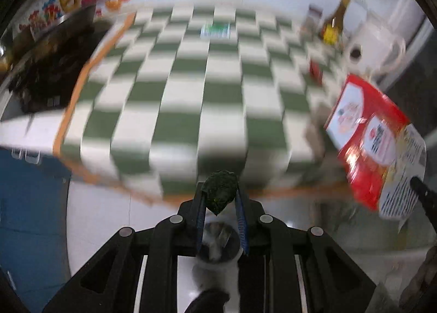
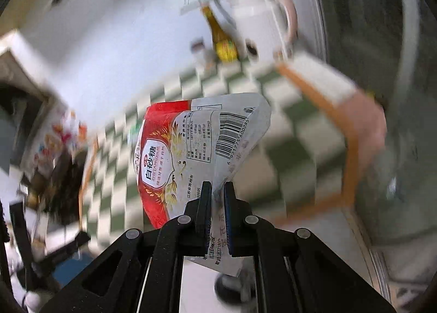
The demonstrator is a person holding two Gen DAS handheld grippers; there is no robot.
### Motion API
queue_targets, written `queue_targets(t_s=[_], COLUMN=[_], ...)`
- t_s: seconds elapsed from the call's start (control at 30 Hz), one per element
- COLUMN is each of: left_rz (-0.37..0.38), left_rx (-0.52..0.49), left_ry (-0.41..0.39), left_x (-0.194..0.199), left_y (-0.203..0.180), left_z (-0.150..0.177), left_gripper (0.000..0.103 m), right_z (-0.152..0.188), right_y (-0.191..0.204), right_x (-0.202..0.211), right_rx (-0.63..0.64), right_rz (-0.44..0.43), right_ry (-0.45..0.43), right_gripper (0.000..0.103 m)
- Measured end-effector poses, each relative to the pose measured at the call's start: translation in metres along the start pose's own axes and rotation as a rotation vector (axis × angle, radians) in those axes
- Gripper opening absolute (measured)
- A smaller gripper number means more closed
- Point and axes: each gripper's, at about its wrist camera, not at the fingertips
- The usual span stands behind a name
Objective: Collect trash
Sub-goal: 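Lower the scrap and sugar bag into the grey bin and open both tools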
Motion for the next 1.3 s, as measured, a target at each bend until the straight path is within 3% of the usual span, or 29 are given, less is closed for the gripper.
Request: queue_targets(t_s=[0.13,0.23,0.37,0.47,0.57,0.63,0.77,0.83,0.9,0.93,0.97,1.0,1.03,1.07,1.13,1.2,1.27,1.3], left_rz=[-0.005,-0.014,-0.007,0.006,0.002,-0.003,0.031,0.015,0.009,0.009,0.008,0.006,0.003,-0.003,-0.013,-0.031,-0.039,-0.045], left_rx=[-0.019,-0.014,0.03,0.08,0.105,0.094,0.099,0.082,0.079,0.087,0.096,0.106,0.114,0.118,0.121,0.111,0.102,0.098], left_ry=[0.198,0.321,0.49,0.609,0.679,0.713,0.772,0.769,0.74,0.722,0.707,0.696,0.69,0.684,0.668,0.639,0.615,0.606], left_x=[-0.069,-0.133,-0.248,-0.34,-0.421,-0.468,-0.524,-0.536,-0.536,-0.534,-0.53,-0.526,-0.521,-0.516,-0.506,-0.492,-0.476,-0.472], left_y=[0.009,0.011,0.007,0.003,-0.004,-0.013,-0.022,-0.024,-0.02,-0.017,-0.013,-0.01,-0.006,-0.003,0.002,0.005,0.008,0.009], left_z=[0.072,0.113,0.165,0.2,0.229,0.246,0.274,0.279,0.281,0.28,0.279,0.278,0.277,0.277,0.272,0.267,0.263,0.263], left_gripper=[0.017,0.017,0.018,0.018,0.018,0.02,0.021,0.028,0.052,0.072,0.081,0.081,0.082,0.09,0.101,0.101,0.101,0.101], right_z=[0.099,0.168,0.247,0.286,0.313,0.328,0.363,0.376,0.385,0.388,0.389,0.388,0.386,0.384,0.374,0.364,0.355,0.35], right_y=[-0.022,-0.052,-0.1,-0.13,-0.158,-0.168,-0.171,-0.167,-0.164,-0.162,-0.16,-0.159,-0.157,-0.154,-0.149,-0.145,-0.145,-0.146], right_x=[-0.03,-0.078,-0.171,-0.246,-0.308,-0.352,-0.431,-0.453,-0.468,-0.47,-0.471,-0.467,-0.462,-0.457,-0.438,-0.42,-0.404,-0.397], right_rx=[-0.04,-0.077,-0.074,-0.042,-0.026,0.06,0.242,0.304,0.303,0.298,0.286,0.255,0.236,0.229,0.221,0.214,0.183,0.17], right_rz=[0.053,0.106,0.209,0.282,0.353,0.4,0.431,0.444,0.41,0.395,0.376,0.329,0.303,0.288,0.259,0.247,0.228,0.23], right_ry=[0.218,0.355,0.49,0.544,0.569,0.567,0.62,0.646,0.676,0.684,0.697,0.703,0.703,0.695,0.653,0.62,0.611,0.607], right_gripper=[0.009,0.009,0.009,0.009,0.009,0.009,0.009,0.011,0.013,0.021,0.03,0.033,0.044,0.061,0.074,0.077,0.098,0.102])
Point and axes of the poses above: each gripper's, at about its wrist camera, not at the fingertips, and x roughly against the way its jaws point, y to its left, z to its underside, and after that the axes turned 12 degrees about -z, right-handed
